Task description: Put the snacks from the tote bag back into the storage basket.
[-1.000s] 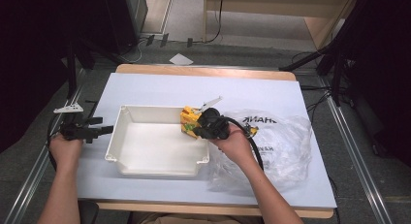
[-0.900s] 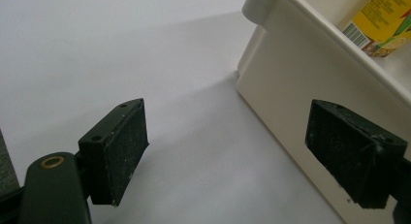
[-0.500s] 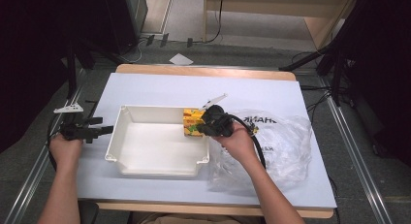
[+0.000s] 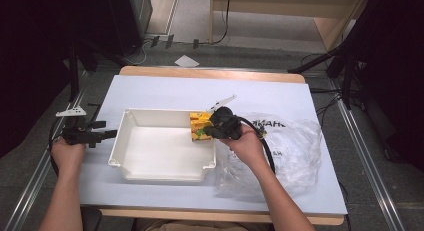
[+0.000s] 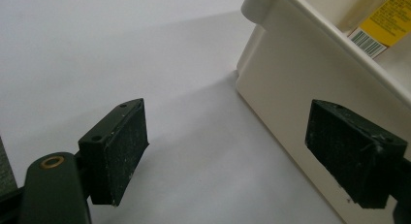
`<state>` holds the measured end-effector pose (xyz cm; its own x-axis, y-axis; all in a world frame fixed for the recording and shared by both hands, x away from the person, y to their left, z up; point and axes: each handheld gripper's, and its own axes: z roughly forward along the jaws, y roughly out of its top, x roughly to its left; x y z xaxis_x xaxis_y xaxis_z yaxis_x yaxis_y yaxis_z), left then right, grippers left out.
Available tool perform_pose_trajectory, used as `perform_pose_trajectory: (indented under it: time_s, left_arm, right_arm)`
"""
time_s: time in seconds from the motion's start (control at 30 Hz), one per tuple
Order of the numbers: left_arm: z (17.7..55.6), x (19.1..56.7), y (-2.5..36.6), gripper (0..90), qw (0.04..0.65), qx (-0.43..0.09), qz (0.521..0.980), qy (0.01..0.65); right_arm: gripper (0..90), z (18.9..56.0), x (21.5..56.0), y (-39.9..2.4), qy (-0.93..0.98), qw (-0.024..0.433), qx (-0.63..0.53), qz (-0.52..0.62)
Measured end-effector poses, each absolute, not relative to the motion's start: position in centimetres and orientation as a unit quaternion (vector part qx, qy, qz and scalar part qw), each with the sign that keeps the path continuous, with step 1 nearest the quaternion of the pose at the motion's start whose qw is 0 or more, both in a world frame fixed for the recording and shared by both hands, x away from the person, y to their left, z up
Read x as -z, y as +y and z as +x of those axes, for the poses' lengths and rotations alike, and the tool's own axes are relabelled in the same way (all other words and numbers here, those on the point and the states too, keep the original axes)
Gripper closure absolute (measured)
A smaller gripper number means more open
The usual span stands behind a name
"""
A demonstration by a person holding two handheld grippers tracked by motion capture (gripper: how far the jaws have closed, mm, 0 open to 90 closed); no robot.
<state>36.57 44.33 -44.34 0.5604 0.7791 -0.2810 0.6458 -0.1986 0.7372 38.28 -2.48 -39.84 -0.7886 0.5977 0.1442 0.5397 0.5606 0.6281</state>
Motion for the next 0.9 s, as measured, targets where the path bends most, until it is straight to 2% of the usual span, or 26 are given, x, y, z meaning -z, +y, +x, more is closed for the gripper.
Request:
perform_pose_trajectory:
  time_s: [0.23, 0.47, 0.6, 0.9]
  left_arm:
    - [36.6, 44.3, 44.4, 16.3, 0.432, -0.076, 0.77, 0.463]
    - [36.5, 44.3, 44.4, 16.3, 0.434, -0.078, 0.768, 0.465]
    - [36.5, 44.3, 44.4, 16.3, 0.435, -0.077, 0.768, 0.464]
    - [36.5, 44.3, 44.3, 16.3, 0.434, -0.078, 0.768, 0.465]
  right_arm:
    - [84.3, 38.2, 39.6, -2.4, 0.884, 0.034, -0.343, 0.318]
    - [66.5, 37.8, 38.6, -2.4, 0.893, 0.021, -0.34, 0.295]
    - [51.9, 37.9, 38.1, -2.8, 0.891, -0.002, -0.349, 0.29]
    - [39.8, 37.6, 37.4, -3.4, 0.897, -0.003, -0.346, 0.275]
